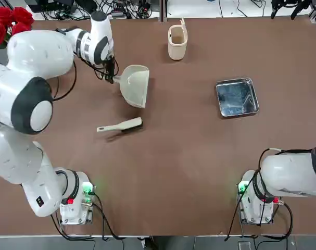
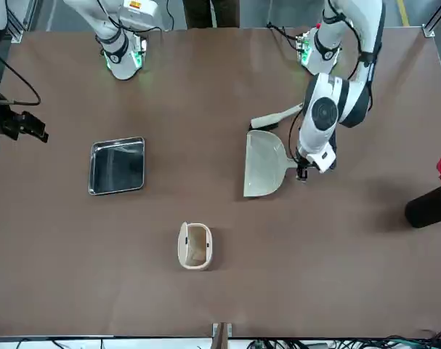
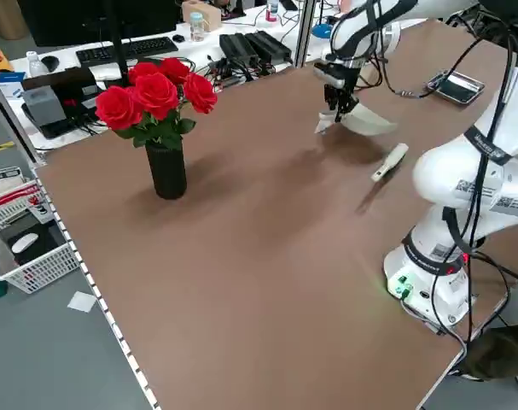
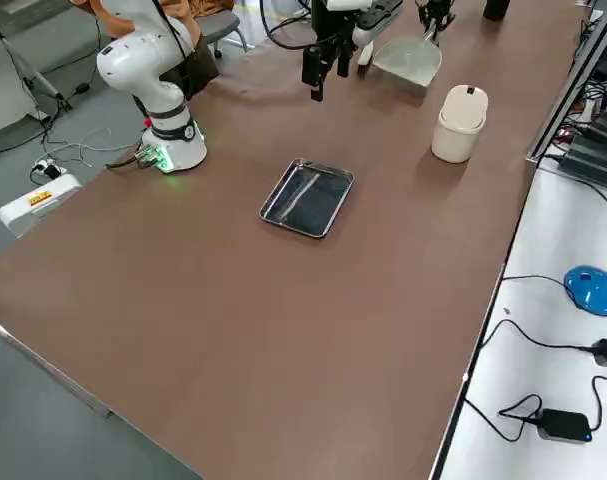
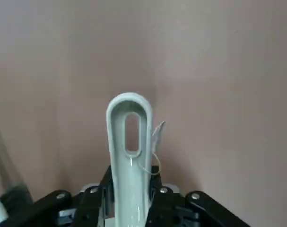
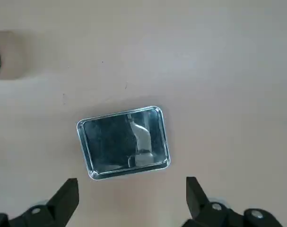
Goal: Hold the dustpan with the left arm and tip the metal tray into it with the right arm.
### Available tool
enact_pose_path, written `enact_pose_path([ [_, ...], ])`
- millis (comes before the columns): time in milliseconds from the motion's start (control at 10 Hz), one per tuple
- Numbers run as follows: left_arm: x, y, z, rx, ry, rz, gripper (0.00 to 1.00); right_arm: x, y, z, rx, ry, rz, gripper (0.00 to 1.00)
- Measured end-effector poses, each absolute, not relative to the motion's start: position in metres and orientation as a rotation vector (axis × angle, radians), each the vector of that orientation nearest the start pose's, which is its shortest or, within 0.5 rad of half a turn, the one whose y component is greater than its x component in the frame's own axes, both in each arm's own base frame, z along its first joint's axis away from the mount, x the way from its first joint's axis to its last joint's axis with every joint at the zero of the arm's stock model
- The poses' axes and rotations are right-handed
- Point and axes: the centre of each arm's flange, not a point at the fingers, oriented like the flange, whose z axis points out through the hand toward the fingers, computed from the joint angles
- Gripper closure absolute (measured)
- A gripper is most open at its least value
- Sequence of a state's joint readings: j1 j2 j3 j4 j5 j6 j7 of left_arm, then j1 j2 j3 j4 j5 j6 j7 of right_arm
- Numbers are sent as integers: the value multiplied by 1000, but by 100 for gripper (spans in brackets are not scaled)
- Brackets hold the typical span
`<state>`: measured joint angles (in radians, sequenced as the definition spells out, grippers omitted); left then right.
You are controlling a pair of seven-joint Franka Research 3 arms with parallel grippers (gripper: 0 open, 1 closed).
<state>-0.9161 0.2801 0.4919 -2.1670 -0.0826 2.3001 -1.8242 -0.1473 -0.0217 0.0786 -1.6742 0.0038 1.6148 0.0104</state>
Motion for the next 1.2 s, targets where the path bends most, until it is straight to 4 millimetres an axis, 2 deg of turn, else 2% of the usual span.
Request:
enact_pose_path([
  [200, 493, -243, 237, -2241, -1984, -16, 67, 548, -36, 591, -3135, 123, 59, 0],
  [300, 496, -243, 231, -2216, -2037, 11, 67, 548, -36, 591, -3135, 123, 59, 0],
  [600, 508, -232, 237, -2151, -2140, 26, 67, 549, -36, 592, -3136, 124, 45, 0],
  [1200, 498, -241, 231, -2151, -2113, 34, 67, 548, -37, 594, -3136, 129, 38, 0],
])
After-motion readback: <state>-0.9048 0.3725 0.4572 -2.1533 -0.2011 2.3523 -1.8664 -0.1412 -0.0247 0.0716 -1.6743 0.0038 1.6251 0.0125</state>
